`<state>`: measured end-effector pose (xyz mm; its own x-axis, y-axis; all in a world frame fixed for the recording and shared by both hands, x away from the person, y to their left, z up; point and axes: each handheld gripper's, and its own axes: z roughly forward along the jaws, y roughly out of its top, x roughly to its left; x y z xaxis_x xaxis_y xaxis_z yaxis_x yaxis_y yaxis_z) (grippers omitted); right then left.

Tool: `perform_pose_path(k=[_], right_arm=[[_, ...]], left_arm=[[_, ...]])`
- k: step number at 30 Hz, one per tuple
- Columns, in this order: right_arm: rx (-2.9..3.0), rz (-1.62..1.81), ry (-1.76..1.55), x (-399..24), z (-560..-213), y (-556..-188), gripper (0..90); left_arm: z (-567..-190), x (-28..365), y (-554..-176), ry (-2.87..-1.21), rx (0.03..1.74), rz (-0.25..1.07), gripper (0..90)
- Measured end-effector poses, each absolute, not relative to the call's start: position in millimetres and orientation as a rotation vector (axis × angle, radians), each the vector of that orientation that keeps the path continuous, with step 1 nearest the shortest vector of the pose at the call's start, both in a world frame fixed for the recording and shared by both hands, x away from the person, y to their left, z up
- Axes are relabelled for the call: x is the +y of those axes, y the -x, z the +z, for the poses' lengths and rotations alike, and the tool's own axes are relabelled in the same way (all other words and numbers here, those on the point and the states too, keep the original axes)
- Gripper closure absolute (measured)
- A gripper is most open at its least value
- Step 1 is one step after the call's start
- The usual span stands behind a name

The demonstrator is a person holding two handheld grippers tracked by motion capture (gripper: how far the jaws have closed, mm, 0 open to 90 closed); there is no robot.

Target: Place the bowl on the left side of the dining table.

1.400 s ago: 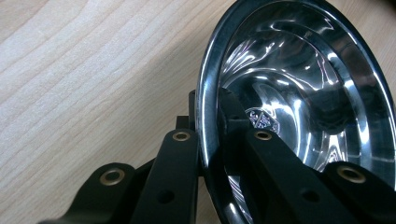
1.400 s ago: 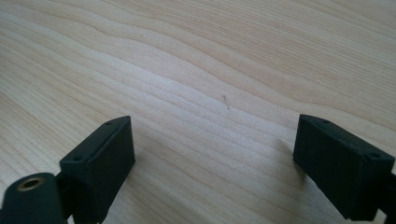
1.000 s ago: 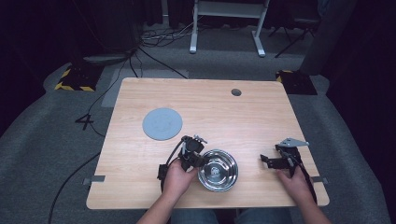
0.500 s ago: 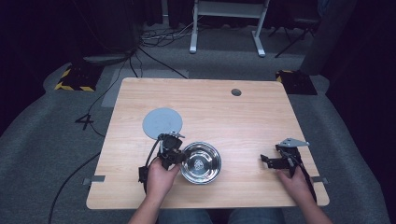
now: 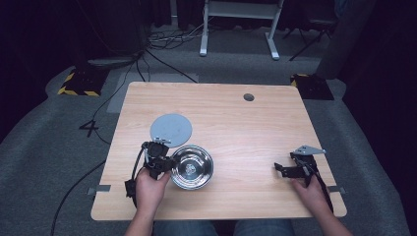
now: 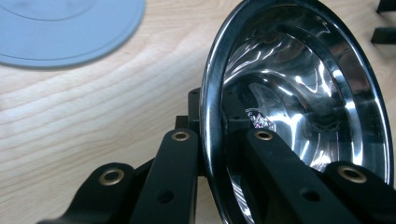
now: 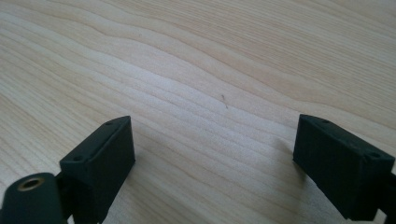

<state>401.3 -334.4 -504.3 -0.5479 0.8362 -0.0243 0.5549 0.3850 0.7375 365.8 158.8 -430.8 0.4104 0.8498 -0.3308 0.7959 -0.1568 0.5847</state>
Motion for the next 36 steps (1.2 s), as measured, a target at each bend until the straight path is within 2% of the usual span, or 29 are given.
perform_pose_path(k=[3,29,36], right_arm=[[2.254,0.974,-1.204,-334,-504,-401,12.5],[2.254,0.966,-1.198,-335,-504,-401,12.5],[2.254,0.968,-1.2,-335,-504,-401,12.5]], left_arm=[[-427,164,-373,-1.954,1.406,0.137,85.8],[-404,183,-434,-1.821,1.462,0.163,85.8],[-404,177,-461,-1.877,1.468,0.177,86.0]])
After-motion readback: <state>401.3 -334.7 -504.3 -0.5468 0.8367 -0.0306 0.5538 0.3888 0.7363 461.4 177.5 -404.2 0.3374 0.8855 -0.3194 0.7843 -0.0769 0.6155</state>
